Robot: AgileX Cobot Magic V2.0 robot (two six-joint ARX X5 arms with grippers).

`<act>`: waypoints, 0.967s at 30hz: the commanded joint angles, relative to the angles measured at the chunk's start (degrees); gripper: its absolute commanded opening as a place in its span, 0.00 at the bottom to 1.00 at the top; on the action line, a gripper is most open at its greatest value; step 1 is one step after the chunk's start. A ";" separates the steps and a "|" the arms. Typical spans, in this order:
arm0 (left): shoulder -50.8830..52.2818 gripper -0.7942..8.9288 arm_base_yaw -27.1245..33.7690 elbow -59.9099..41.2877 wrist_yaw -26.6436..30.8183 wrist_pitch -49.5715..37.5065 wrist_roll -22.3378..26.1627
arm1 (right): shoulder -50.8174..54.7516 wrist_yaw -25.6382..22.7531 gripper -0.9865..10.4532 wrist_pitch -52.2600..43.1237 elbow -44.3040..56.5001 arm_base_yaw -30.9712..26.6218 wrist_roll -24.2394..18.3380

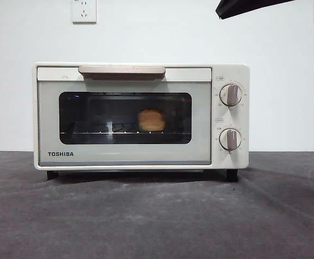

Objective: The left arm flap open the oven, the right arm pick bread and place it into oven, the left arm flap close the oven

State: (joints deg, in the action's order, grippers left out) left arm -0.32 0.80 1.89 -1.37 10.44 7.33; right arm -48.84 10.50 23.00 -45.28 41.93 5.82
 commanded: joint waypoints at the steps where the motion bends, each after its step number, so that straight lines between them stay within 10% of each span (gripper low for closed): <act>1: 0.13 0.10 0.04 -1.07 0.13 0.28 -0.76 | -0.48 -0.04 0.09 -0.70 -0.59 0.42 0.13; 19: 0.13 0.10 0.04 -1.05 0.13 0.28 -0.76 | -0.15 -0.04 0.09 -0.52 -0.59 0.37 0.07; 29: 0.13 0.10 0.04 -1.05 0.13 0.28 -0.76 | 10.29 -0.04 0.09 -0.74 2.25 -16.66 -5.22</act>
State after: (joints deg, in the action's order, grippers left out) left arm -0.32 0.80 1.89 -1.37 10.41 6.72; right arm -38.81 10.48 22.02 -43.51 26.83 1.45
